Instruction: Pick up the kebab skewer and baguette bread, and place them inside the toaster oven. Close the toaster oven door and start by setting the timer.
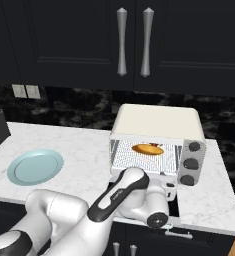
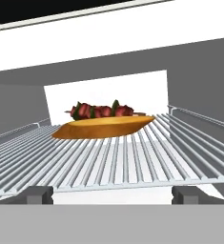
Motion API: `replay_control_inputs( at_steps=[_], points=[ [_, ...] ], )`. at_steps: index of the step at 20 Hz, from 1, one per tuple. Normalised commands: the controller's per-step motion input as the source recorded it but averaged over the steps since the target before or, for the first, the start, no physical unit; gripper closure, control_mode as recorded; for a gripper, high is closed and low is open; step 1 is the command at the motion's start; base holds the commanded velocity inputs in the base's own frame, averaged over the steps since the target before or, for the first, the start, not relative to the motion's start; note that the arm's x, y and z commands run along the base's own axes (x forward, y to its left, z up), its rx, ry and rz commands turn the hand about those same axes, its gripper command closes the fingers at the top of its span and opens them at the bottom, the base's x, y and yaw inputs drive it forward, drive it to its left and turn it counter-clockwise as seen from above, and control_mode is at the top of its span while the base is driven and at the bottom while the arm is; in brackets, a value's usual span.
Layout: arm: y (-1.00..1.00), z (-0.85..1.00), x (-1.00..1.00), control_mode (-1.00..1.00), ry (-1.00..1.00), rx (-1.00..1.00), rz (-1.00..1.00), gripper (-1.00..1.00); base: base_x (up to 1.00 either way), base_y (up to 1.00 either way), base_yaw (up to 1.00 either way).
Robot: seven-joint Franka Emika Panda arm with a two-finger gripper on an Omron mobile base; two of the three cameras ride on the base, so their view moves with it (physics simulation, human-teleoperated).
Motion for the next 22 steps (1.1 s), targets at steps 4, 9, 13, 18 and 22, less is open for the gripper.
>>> replay_control_inputs(
  at_steps=[4, 9, 13, 18, 22],
  points=[
    [0.09, 0.02, 0.19, -1.0, 0.0, 0.0, 0.0, -1.0, 0.0, 0.0, 0.0],
    [0.08, 0.02, 0.21, -1.0, 0.0, 0.0, 0.0, -1.0, 0.0, 0.0, 0.0],
    [0.09, 0.03, 0.24, -1.0, 0.0, 0.0, 0.0, -1.0, 0.0, 0.0, 0.0],
    [0.08, 0.02, 0.24, -1.0, 0.0, 0.0, 0.0, -1.0, 0.0, 0.0, 0.0],
    [0.05, 0.02, 0.2, -1.0, 0.0, 0.0, 0.0, -1.0, 0.0, 0.0, 0.0]
  ],
)
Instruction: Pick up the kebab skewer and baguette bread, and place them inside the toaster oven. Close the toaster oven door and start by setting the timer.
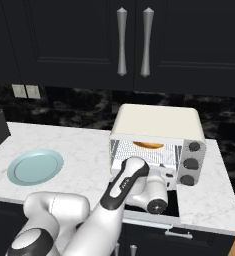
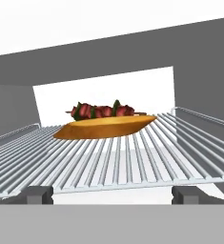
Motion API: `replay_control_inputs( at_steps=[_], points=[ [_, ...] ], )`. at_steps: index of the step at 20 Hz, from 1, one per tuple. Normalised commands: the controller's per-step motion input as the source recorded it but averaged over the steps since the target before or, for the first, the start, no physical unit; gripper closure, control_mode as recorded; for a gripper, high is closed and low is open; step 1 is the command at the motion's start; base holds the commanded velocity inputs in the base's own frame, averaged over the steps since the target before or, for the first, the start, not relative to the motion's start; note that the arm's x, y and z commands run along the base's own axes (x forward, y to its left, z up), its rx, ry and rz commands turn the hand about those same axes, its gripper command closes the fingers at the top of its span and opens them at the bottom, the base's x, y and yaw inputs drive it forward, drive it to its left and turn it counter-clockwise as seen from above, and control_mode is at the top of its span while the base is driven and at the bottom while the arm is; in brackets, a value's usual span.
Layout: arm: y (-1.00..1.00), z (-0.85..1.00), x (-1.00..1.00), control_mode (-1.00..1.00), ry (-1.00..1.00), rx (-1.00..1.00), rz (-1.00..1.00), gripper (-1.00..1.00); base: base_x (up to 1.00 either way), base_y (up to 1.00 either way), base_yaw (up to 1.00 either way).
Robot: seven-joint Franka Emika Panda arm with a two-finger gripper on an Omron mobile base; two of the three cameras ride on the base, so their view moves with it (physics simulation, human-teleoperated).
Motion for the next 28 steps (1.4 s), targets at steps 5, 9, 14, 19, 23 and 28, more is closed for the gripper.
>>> replay_control_inputs(
  at_steps=[5, 9, 14, 19, 23, 28],
  points=[
    [0.06, 0.01, 0.21, -1.0, 0.0, 0.0, 0.0, -1.0, 0.0, 0.0, 0.0],
    [0.06, 0.01, 0.19, -1.0, 0.0, 0.0, 0.0, -1.0, 0.0, 0.0, 0.0],
    [0.04, 0.0, 0.16, -1.0, 0.0, 0.0, 0.0, -1.0, 0.0, 0.0, 0.0],
    [0.04, 0.0, 0.15, -1.0, 0.0, 0.0, 0.0, -1.0, 0.0, 0.0, 0.0],
    [0.01, 0.01, 0.01, -1.0, 0.0, 0.0, 0.0, -1.0, 0.0, 0.0, 0.0],
    [0.0, 0.0, -0.37, -1.0, 0.0, 0.0, 0.0, -1.0, 0.0, 0.0, 0.0]
  ],
)
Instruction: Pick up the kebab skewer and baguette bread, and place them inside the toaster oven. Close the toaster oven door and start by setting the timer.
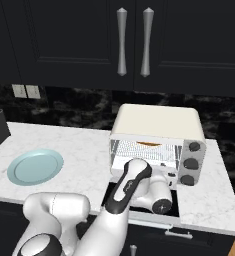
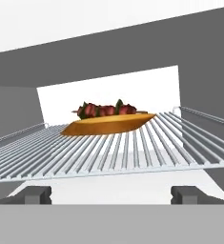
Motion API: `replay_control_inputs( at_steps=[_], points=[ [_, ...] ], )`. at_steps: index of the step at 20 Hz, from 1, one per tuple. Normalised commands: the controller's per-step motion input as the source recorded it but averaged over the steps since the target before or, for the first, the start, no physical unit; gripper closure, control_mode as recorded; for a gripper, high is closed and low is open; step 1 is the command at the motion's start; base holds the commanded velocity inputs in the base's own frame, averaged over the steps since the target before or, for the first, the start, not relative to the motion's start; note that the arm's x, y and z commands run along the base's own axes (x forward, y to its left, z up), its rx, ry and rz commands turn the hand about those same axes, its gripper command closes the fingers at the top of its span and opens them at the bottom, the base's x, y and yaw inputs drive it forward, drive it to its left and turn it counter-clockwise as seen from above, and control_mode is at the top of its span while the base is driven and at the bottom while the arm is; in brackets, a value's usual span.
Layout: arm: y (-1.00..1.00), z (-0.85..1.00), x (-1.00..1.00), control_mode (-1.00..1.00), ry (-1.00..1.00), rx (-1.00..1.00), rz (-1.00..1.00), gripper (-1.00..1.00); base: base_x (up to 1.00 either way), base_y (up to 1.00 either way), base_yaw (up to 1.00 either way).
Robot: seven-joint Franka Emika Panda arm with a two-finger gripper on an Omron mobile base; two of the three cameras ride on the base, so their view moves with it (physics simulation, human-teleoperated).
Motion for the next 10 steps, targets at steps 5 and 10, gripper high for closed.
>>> replay_control_inputs(
  at_steps=[5, 10],
  points=[
    [0.0, 0.0, -0.43, -1.0, 0.0, 0.0, 0.0, -1.0, 0.0, 0.0, 0.0],
    [0.0, 0.06, -0.51, -1.0, 0.0, 0.0, 0.0, -1.0, 0.0, 0.0, 0.0]
  ],
)
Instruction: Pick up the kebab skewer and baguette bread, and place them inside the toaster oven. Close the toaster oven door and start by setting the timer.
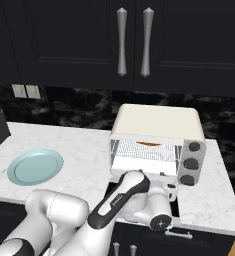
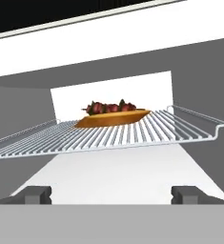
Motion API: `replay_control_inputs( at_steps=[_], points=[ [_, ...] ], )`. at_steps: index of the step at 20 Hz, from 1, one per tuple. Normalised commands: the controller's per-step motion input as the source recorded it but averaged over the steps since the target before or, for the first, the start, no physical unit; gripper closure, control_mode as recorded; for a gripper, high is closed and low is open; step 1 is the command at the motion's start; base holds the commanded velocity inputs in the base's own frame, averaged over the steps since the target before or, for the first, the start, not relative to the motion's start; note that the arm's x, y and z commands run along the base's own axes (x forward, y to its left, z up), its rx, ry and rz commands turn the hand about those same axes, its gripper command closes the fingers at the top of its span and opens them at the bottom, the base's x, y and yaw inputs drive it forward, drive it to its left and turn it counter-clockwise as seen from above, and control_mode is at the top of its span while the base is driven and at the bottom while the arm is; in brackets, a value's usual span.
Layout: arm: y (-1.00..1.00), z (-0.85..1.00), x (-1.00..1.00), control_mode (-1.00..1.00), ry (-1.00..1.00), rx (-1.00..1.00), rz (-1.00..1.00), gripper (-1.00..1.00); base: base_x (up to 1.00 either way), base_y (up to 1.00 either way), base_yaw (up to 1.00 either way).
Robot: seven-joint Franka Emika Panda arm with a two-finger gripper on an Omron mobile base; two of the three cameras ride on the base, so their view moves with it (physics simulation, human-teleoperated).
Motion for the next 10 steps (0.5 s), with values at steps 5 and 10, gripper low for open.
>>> replay_control_inputs(
  at_steps=[5, 10],
  points=[
    [-0.23, 0.21, -0.56, -1.0, 0.0, 0.0, 0.0, -1.0, 0.0, 0.0, 0.0],
    [-0.52, 0.17, -0.59, -1.0, 0.0, 0.0, 0.01, -1.0, 0.0, 0.0, 0.0]
  ],
)
